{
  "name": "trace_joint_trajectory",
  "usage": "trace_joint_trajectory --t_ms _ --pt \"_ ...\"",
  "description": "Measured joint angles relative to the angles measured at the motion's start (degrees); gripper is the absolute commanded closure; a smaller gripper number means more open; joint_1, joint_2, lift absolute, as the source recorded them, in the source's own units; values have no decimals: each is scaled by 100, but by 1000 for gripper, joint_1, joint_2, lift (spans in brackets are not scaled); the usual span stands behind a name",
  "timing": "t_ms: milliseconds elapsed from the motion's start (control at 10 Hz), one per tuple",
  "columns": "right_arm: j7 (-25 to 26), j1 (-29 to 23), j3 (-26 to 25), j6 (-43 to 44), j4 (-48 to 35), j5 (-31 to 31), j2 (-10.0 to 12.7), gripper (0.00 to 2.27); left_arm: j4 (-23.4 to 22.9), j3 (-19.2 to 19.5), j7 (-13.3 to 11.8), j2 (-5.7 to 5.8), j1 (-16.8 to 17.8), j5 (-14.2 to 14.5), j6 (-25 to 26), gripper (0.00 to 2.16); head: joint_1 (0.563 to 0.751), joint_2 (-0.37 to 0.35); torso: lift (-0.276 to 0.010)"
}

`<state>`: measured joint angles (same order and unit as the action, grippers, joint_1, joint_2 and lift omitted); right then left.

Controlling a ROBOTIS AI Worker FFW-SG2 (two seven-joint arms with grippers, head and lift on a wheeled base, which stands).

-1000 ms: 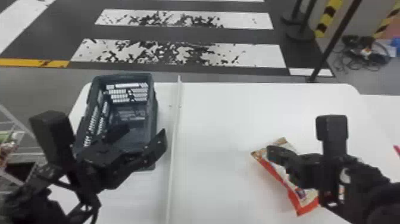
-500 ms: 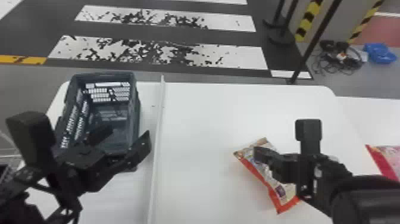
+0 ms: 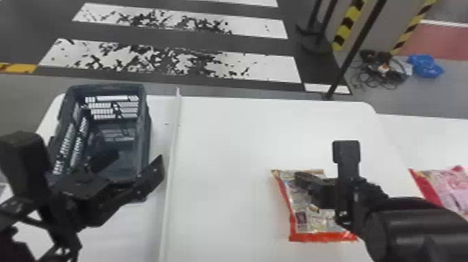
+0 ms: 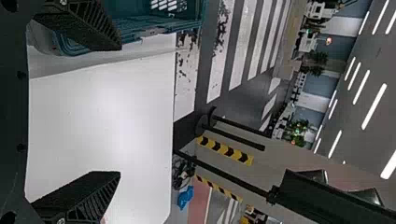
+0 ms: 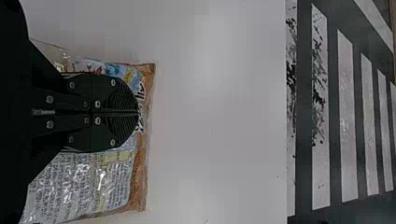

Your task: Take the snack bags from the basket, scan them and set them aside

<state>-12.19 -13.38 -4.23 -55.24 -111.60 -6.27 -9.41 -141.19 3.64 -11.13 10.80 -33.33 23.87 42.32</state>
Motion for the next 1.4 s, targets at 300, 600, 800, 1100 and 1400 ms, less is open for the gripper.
trace_joint_trajectory --t_ms 300,600,800,1100,1400 --pt "-2 11 -204 99 54 -37 -15 2253 97 -47 6 1 84 -11 -1 36 695 -176 -75" --pt "-11 -471 -533 187 -791 -472 42 2253 71 -48 46 8 132 10 0 36 695 -176 -75" --pt "-61 -991 -732 166 -1371 -687 61 2253 58 -55 46 10 141 27 0 36 695 -181 -75" --pt "-264 -1520 -849 216 -1620 -754 30 2253 74 -49 58 -16 144 39 -33 36 695 -188 -75" --pt "-360 -1739 -634 577 -1391 -519 -4 2253 63 -64 57 -25 137 43 -90 36 695 -183 -75"
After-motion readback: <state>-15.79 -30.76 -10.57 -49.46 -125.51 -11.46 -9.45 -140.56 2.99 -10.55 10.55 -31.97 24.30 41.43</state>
